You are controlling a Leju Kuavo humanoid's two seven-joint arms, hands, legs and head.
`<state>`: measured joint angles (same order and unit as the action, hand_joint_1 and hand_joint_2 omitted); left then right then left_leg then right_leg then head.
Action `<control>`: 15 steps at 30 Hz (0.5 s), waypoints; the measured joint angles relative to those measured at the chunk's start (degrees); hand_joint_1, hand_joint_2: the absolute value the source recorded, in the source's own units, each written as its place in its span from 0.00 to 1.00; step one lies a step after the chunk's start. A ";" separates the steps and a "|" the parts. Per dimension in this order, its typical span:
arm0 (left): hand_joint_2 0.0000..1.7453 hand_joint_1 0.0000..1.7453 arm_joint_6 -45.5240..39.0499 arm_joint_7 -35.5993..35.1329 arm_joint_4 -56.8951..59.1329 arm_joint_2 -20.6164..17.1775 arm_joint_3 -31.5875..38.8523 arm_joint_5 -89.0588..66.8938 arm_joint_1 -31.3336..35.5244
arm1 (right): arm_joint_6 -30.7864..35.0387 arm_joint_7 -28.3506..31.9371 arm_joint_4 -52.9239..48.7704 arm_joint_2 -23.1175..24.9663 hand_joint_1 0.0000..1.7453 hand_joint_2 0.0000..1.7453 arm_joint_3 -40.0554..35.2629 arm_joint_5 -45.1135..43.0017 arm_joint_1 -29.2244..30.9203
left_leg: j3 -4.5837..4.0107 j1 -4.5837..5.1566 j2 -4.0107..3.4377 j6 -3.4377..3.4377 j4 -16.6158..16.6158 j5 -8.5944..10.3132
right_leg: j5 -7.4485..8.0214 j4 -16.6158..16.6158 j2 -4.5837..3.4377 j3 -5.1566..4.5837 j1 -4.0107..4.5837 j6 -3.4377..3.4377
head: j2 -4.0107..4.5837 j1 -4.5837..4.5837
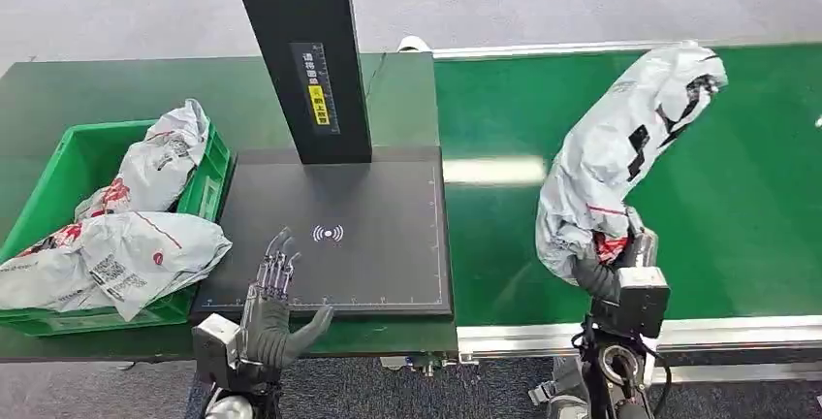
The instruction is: Moved the parcel from conveyor to table for the left to box.
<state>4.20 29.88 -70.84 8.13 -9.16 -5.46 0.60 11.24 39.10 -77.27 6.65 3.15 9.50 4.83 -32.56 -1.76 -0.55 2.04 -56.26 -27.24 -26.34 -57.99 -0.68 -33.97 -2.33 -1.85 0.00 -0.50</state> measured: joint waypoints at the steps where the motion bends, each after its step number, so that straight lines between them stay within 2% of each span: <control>1: 1.00 0.00 0.00 0.00 0.02 0.00 0.00 0.02 0.11 | 0.72 0.37 -0.83 0.24 0.91 1.00 0.13 -0.68 -0.20 | 0.00 0.00 0.00 0.00 0.00 0.00 | 0.00 0.00 0.00 0.00 0.00 0.00 | 0.00 -0.02; 11: 1.00 0.00 -0.11 0.02 0.33 0.00 -0.02 0.07 0.44 | 3.01 0.87 -4.28 0.92 0.90 1.00 0.52 -2.58 -0.90 | 0.00 0.00 -0.01 0.00 0.00 0.00 | 0.00 0.00 0.00 -0.01 0.00 0.00 | 0.00 -0.02; 15: 1.00 0.00 -0.11 0.02 0.52 0.00 -0.04 0.11 0.87 | 8.31 0.92 -10.45 1.03 0.89 1.00 0.41 -3.10 -2.43 | -0.01 0.00 -0.01 0.00 0.00 0.00 | 0.00 0.00 0.00 -0.01 0.00 0.00 | 0.00 -0.02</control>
<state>4.09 29.90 -70.31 8.13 -9.20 -5.35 1.46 19.54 40.02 -87.71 7.67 3.56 6.41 2.40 -32.57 -1.76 -0.56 2.04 -56.26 -27.25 -26.34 -57.99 -0.68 -33.98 -2.33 -1.85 0.00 -0.52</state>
